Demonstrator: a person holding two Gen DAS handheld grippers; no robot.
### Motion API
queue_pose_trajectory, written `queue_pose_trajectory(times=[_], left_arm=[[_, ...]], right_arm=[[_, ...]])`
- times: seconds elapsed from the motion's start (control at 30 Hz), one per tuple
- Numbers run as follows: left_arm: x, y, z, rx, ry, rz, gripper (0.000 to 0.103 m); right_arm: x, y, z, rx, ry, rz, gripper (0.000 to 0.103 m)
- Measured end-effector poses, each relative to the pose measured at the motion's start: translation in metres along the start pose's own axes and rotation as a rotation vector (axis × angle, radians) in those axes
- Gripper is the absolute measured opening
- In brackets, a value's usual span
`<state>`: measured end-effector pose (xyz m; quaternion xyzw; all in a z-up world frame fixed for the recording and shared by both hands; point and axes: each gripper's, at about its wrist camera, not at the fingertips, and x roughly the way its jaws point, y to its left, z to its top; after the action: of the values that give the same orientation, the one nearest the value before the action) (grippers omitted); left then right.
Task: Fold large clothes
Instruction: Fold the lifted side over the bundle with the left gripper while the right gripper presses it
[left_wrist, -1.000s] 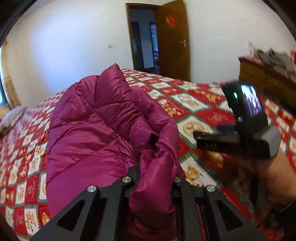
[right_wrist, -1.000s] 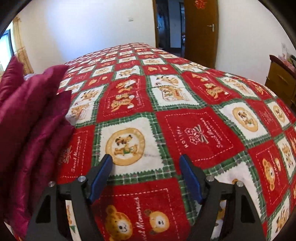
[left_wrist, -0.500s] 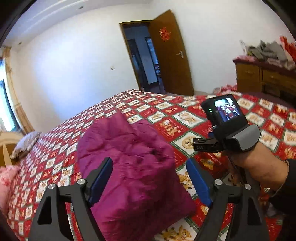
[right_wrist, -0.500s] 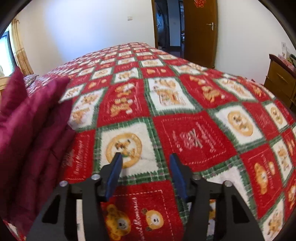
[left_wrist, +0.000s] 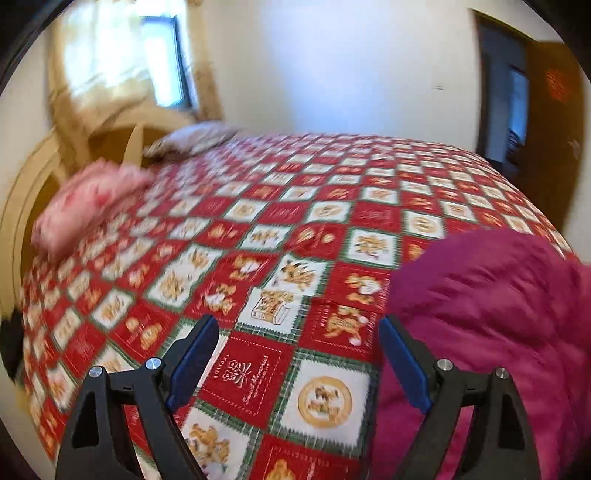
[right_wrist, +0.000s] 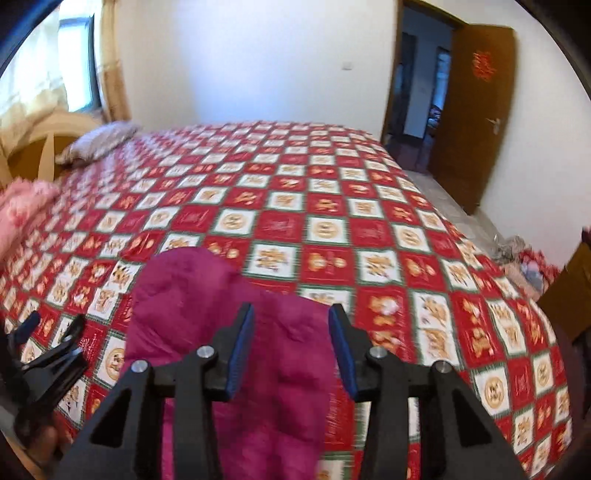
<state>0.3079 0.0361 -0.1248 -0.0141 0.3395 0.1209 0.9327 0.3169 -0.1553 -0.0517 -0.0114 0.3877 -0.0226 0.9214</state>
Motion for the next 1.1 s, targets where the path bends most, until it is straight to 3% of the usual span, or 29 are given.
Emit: queue_pose_trajectory(times=[0.1, 0.2, 0.4, 0.63, 1.1], left_arm=[[0.012, 0.0, -0.001, -0.068, 0.032, -0.054, 0.089], [0.013, -0.014, -0.007, -0.092, 0.048, -0.158, 0.089], [0.01, -0.064, -0.021, 0.028, 0.048, -0.238, 0.089], [0.009, -0.112, -0.043, 0.216, 0.007, -0.161, 0.089], [0.027, -0.113, -0.054, 0.179, 0.031, -0.172, 0.092]], right_arm=[[0.026, 0.028, 0.004, -0.027, 0.05, -0.005, 0.044], [0.052, 0.034, -0.013, -0.028, 0.099, -0.025, 0.042], [0.075, -0.009, -0.068, 0.074, 0.115, -0.019, 0.037], [0.078, -0.031, -0.101, 0.172, 0.024, 0.009, 0.037], [0.092, -0.031, -0.118, 0.187, -0.015, 0.017, 0.037]])
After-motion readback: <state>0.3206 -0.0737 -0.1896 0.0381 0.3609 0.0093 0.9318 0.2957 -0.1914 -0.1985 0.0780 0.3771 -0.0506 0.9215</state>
